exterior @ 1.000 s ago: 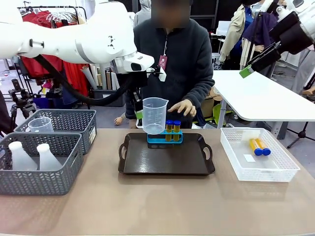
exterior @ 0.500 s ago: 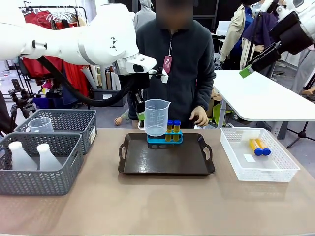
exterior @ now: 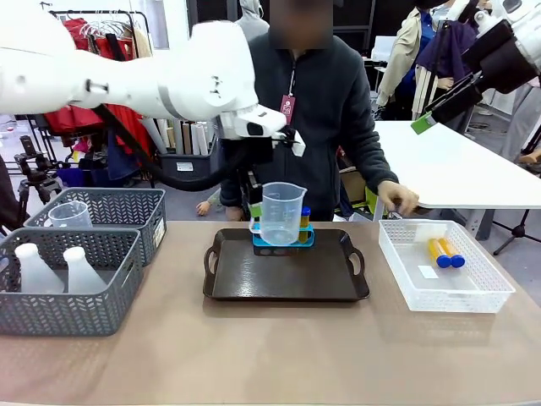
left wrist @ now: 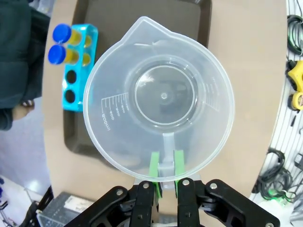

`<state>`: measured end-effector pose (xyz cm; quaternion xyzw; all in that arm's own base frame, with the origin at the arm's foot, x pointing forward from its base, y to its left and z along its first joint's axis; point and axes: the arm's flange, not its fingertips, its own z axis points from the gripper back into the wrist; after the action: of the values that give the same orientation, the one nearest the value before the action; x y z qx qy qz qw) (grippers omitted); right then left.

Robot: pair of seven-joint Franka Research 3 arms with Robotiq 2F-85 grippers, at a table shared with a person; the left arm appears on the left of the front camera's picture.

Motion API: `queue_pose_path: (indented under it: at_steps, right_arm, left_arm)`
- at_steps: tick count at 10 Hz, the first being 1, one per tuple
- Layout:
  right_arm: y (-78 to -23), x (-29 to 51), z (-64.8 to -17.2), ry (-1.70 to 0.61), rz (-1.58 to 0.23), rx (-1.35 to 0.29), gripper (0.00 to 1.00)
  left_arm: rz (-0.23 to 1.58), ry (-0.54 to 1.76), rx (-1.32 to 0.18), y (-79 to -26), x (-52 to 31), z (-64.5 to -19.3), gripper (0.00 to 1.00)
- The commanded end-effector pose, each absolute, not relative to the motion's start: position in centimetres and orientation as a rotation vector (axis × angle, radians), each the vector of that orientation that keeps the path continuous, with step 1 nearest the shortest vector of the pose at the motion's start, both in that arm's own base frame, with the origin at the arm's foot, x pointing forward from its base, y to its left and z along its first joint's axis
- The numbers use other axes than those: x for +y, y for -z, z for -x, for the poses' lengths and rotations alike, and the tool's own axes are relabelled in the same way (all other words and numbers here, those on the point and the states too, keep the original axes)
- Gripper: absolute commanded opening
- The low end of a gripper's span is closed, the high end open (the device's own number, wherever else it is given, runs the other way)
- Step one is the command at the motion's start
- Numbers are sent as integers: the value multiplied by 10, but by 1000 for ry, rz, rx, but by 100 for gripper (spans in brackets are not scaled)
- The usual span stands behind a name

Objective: Prepare the laboratory tools.
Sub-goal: Pick up one Large Measuring Cup and place it on the Handle tray.

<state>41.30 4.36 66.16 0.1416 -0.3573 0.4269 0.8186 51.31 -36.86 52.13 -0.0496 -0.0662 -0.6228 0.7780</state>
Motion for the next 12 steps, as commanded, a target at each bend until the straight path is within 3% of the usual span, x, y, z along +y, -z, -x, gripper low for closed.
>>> queue_pose_path:
  at_steps: [1,8,12]
  right_arm:
    - [-662,43,-414,-914,-326,-775,100]
    - [-662,43,-414,-914,-326,-775,100]
    - [-662,43,-414,-914,-326,-775,100]
  left_arm:
    - [69,1381,-137,-511,-399,-526,0]
    - [57,1473,-115,-417,-475,-573,0]
    - [131,1468,-117,-393,-479,-588,0]
